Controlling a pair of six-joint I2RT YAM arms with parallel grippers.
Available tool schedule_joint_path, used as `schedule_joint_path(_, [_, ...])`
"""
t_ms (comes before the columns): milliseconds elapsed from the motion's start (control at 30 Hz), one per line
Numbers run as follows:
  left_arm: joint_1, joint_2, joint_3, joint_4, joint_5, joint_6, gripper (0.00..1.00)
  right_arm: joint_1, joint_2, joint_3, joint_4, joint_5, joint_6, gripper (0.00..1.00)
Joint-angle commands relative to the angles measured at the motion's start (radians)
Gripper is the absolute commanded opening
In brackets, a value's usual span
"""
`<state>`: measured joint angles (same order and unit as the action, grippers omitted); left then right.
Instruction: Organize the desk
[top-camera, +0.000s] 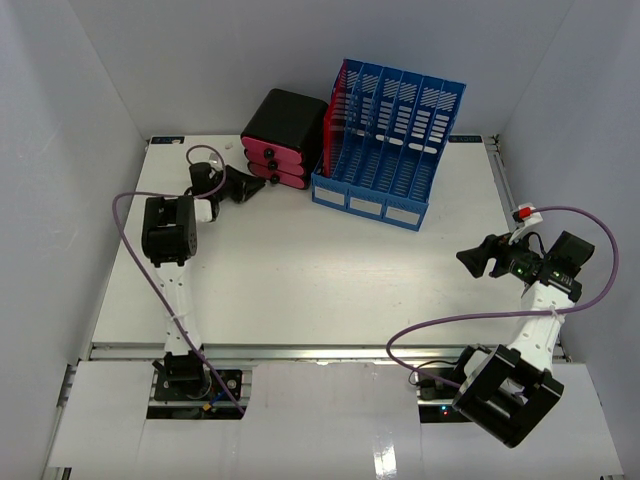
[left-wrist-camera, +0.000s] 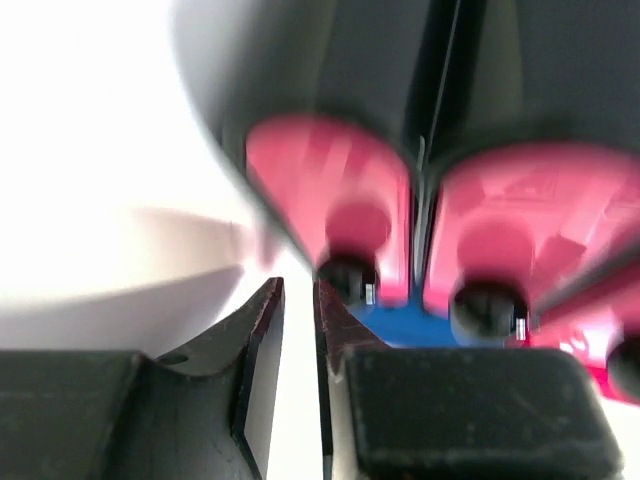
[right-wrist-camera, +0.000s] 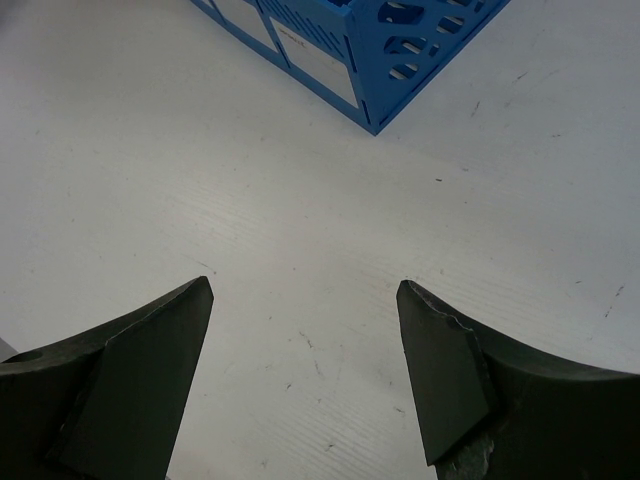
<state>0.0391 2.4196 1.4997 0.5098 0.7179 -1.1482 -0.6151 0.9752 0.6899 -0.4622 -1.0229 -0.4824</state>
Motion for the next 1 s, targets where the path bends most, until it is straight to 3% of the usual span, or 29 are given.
schedule_joint_path(0, [0.036, -0.246, -0.180, 0.135, 0.076, 0.052, 0.30, 0.002, -0.007, 0.011, 0.003, -0.026, -0.024, 0.81])
schedule_joint_path(133, [0.093, -0.501, -0.455, 0.179, 0.137, 0.166, 0.33, 0.000, -0.015, 0.010, -0.004, -0.030, -0.033, 0.82])
schedule_joint_path(267, [0.125, -0.771, -0.671, 0.045, 0.167, 0.353, 0.43, 0.000, -0.019, 0.017, -0.022, -0.045, -0.048, 0.82])
schedule_joint_path(567, [0.125, -1.476, -0.775, -0.436, 0.059, 0.619, 0.76, 0.014, -0.086, 0.086, -0.206, -0.026, -0.181, 0.83])
schedule_joint_path(733, [0.122, -1.673, -0.762, -0.646, 0.030, 0.666, 0.82, 0.018, -0.131, 0.113, -0.314, 0.017, -0.257, 0.85])
schedule_joint_path(867, [0.122, -1.777, -0.789, -0.741, 0.044, 0.690, 0.97, 0.018, -0.175, 0.133, -0.359, 0.102, -0.270, 0.90])
schedule_joint_path(967, [0.117, -1.846, -0.776, -0.796, 0.072, 0.707, 0.98, 0.019, -0.221, 0.144, -0.365, 0.165, -0.260, 0.90])
